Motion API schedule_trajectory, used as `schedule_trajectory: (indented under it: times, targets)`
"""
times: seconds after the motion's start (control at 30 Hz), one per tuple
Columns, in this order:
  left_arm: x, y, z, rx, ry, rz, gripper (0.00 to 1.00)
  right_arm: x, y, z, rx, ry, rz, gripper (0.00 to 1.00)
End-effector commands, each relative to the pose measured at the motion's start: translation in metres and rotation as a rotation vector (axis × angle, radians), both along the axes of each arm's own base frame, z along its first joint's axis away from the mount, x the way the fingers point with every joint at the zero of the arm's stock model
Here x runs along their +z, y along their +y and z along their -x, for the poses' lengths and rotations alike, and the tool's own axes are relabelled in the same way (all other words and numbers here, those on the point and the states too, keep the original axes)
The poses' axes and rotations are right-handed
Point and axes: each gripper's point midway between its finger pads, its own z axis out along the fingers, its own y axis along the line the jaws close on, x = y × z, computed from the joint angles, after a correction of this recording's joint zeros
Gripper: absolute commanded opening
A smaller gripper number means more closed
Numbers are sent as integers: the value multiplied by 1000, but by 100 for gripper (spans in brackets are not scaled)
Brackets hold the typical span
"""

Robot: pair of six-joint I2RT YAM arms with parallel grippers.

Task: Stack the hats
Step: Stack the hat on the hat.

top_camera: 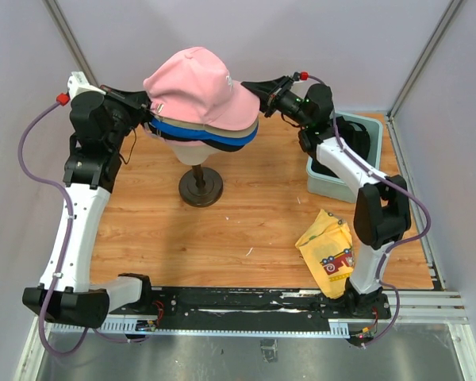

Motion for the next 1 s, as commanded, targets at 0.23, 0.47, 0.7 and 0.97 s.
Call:
schedule_trajectory:
  times: [0.23,0.47,0.7,0.97]
  targets:
    - [-40,10,-2,-38,133,-15,1,-24,21,-14,24,-53,170,8]
    - [-50,10,-8,-72,167,-18,1,-39,20,-22,8,-61,248,9]
    - [-52,3,-14,-119,180,-19,1,-84,19,-18,28,-1,275,4]
    - [-49,0,-14,-135,175,-14,0,-123,13,-6,29,45,309,1]
